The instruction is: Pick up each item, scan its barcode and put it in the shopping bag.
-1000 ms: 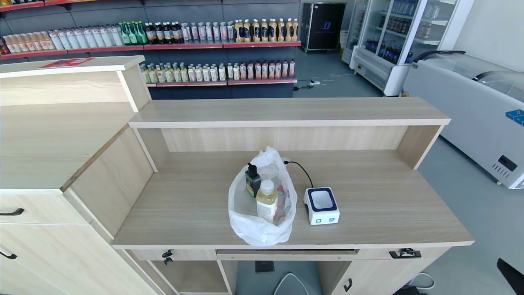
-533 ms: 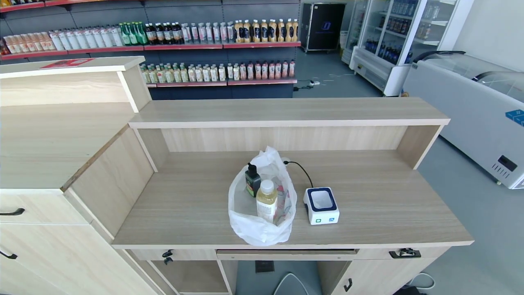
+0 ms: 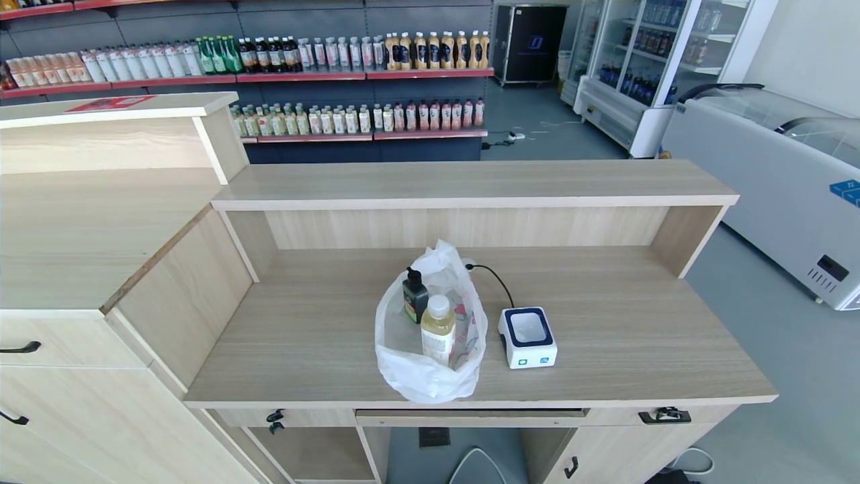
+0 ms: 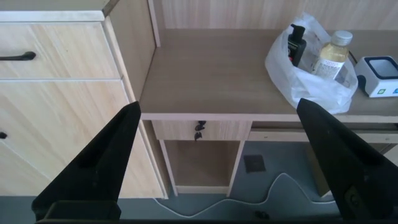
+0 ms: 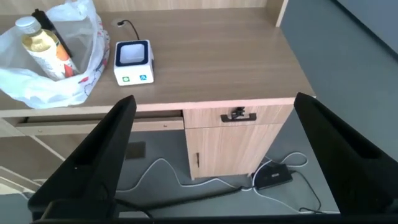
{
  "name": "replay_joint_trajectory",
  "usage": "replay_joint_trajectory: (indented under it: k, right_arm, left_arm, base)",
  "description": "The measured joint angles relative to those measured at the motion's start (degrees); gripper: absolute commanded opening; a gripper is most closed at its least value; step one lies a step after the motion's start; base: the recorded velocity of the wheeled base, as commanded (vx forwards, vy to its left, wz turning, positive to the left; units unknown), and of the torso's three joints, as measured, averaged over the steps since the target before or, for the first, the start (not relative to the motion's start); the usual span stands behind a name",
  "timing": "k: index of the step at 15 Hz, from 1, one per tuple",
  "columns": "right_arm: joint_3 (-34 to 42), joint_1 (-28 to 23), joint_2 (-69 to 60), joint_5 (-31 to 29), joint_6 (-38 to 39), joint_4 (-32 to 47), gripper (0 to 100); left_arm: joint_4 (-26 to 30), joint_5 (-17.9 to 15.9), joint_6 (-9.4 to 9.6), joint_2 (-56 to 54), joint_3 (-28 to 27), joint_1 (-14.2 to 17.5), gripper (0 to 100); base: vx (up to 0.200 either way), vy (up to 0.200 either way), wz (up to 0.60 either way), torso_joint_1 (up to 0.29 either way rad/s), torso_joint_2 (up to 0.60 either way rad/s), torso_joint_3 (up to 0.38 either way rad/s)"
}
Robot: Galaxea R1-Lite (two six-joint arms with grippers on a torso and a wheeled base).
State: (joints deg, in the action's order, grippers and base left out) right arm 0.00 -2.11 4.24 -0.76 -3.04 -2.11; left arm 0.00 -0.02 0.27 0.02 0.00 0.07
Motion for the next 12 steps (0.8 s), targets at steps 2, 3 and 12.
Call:
replay_joint_trajectory:
  k: [2, 3, 12]
  right_arm:
    - [0.0, 1.2, -1.7, 0.5, 0.0, 0.5, 100]
    - [0.0, 1.7, -2.6, 0.7, 0.0, 0.8, 100]
    - [0.0, 2.1, -4.4, 0.6, 0.2, 0.8, 100]
  left_arm:
    - [0.0, 0.0, 0.0, 0.0, 0.0, 0.0, 100]
    - [0.0, 0.0, 0.0, 0.0, 0.0, 0.0, 100]
    - [0.0, 0.0, 0.0, 0.0, 0.0, 0.0, 100]
  base:
    - [0.0, 0.0, 0.0, 0.0, 0.0, 0.0]
    - [0.0, 0.0, 0.0, 0.0, 0.0, 0.0]
    - [0.0, 0.0, 0.0, 0.0, 0.0, 0.0]
